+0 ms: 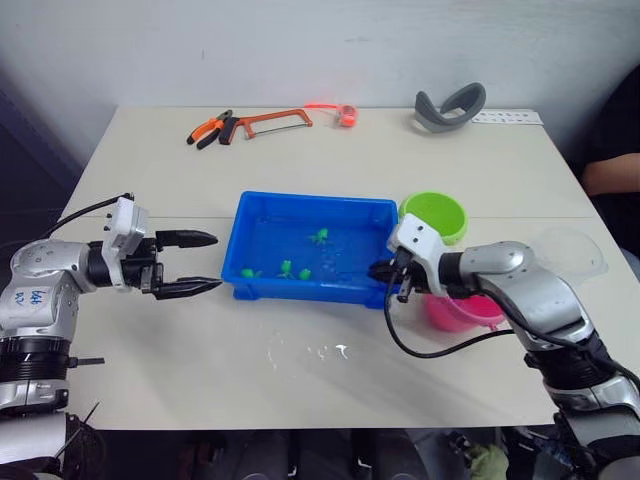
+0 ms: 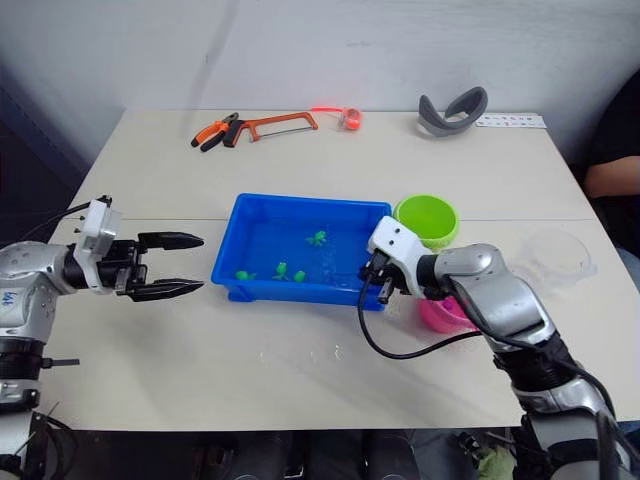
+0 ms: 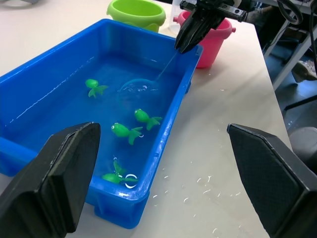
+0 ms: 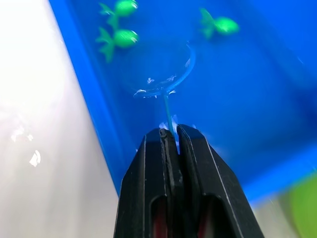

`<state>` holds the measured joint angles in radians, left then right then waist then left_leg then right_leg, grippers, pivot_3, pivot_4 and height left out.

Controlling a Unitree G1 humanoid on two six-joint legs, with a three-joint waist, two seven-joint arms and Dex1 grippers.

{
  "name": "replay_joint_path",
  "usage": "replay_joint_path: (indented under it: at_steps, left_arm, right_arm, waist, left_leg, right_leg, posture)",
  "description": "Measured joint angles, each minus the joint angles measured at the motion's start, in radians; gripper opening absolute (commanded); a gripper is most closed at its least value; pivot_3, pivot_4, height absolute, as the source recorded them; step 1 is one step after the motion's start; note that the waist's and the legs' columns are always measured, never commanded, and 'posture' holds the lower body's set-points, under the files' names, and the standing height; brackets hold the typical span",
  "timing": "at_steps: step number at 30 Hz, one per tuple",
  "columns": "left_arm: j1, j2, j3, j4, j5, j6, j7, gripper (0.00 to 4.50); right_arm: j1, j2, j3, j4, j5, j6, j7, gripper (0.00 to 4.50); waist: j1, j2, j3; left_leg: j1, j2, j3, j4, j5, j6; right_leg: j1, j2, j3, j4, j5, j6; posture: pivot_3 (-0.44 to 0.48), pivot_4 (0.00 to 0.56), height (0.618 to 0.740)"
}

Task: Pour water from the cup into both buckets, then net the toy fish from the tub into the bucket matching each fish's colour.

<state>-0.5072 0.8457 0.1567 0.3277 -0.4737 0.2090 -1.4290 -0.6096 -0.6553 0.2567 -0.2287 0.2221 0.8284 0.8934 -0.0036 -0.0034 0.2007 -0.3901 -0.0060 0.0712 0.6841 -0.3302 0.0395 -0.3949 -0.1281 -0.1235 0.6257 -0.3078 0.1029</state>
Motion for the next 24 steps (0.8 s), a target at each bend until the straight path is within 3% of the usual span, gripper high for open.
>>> replay_joint_path:
  at_steps: [10, 24]
  left_arm:
    - [0.000, 0.000, 0.000, 0.003, 0.009, -0.002, -0.009, 4.45]
    - [-0.029, -0.002, 0.000, 0.010, 0.009, -0.001, -0.008, 4.45]
  right_arm:
    - [0.000, 0.071, -0.009, 0.000, 0.049, 0.070, -0.028, 0.00]
    - [-0.014, 0.111, -0.171, 0.031, 0.227, 0.208, -0.046, 0.00]
  waist:
    - [0.000, 0.000, 0.000]
    - [0.002, 0.000, 0.000]
  left_leg:
    - [0.000, 0.000, 0.000, 0.000, 0.000, 0.000]
    - [0.000, 0.000, -0.001, 0.000, 0.000, 0.001]
  right_leg:
    - [0.000, -0.001, 0.000, 0.000, 0.000, 0.000]
    - [0.000, 0.000, -0.001, 0.000, 0.000, 0.000]
  posture:
    - [0.000, 0.150, 0.740]
    - [0.000, 0.150, 0.740]
